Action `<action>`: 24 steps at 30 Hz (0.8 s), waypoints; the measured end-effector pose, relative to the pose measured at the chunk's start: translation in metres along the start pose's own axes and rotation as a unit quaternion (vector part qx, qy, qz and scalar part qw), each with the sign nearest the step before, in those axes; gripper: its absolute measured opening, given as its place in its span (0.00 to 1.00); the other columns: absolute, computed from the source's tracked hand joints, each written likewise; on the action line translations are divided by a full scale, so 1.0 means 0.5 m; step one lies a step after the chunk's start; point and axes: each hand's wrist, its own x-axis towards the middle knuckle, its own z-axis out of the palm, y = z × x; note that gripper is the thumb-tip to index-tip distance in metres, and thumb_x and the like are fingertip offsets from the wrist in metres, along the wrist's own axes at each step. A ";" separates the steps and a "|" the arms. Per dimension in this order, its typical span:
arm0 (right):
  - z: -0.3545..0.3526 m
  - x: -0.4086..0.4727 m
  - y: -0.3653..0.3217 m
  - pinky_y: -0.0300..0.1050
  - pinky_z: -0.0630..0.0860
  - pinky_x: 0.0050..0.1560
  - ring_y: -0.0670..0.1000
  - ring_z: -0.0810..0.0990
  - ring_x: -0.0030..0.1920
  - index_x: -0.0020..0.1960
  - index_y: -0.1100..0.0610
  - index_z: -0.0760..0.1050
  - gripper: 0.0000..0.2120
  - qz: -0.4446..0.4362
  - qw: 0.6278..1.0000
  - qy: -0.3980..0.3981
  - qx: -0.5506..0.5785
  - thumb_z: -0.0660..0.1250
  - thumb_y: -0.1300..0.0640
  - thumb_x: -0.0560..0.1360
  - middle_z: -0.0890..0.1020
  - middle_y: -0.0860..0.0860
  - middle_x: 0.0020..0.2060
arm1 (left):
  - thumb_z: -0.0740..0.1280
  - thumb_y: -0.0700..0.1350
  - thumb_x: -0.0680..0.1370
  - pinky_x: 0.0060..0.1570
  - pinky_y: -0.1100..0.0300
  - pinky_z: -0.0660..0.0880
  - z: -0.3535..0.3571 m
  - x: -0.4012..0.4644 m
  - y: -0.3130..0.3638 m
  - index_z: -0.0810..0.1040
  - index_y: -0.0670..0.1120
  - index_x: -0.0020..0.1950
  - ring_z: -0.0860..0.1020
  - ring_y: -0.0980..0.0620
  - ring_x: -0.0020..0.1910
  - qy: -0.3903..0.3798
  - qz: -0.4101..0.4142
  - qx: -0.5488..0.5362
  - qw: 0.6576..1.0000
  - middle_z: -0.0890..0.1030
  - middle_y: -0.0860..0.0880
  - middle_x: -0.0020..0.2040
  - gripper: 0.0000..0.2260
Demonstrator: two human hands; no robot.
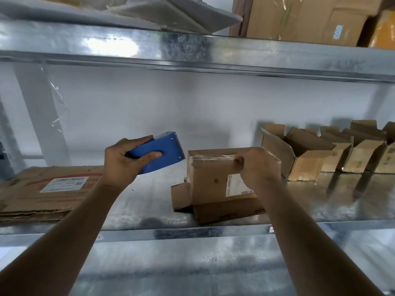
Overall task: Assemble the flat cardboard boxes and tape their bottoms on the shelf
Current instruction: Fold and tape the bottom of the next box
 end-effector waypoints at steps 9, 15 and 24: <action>0.053 -0.050 -0.153 0.58 0.62 0.77 0.56 0.68 0.74 0.74 0.44 0.68 0.36 -0.107 0.990 -0.011 0.090 0.62 0.25 0.74 0.71 0.48 0.73 | 0.81 0.46 0.69 0.50 0.65 0.81 -0.036 -0.014 -0.026 0.86 0.45 0.61 0.83 0.53 0.49 -0.007 -0.007 -0.002 1.000 0.85 0.49 0.53 0.21; 0.089 -0.054 -0.141 0.55 0.60 0.80 0.48 0.76 0.64 0.66 0.47 0.77 0.15 -0.171 0.971 0.036 0.163 0.64 0.46 0.82 0.81 0.44 0.62 | 0.81 0.43 0.68 0.50 0.67 0.80 -0.052 -0.017 -0.022 0.85 0.50 0.58 0.84 0.54 0.49 -0.046 -0.049 -0.066 0.996 0.86 0.50 0.53 0.19; 0.072 -0.048 -0.052 0.43 0.76 0.59 0.48 0.80 0.59 0.63 0.44 0.75 0.18 -0.152 0.942 -0.057 0.295 0.63 0.65 0.82 0.82 0.48 0.60 | 0.79 0.46 0.69 0.53 0.55 0.83 -0.045 0.001 0.006 0.88 0.53 0.57 0.86 0.46 0.55 -0.132 -0.074 -0.208 0.966 0.87 0.47 0.56 0.17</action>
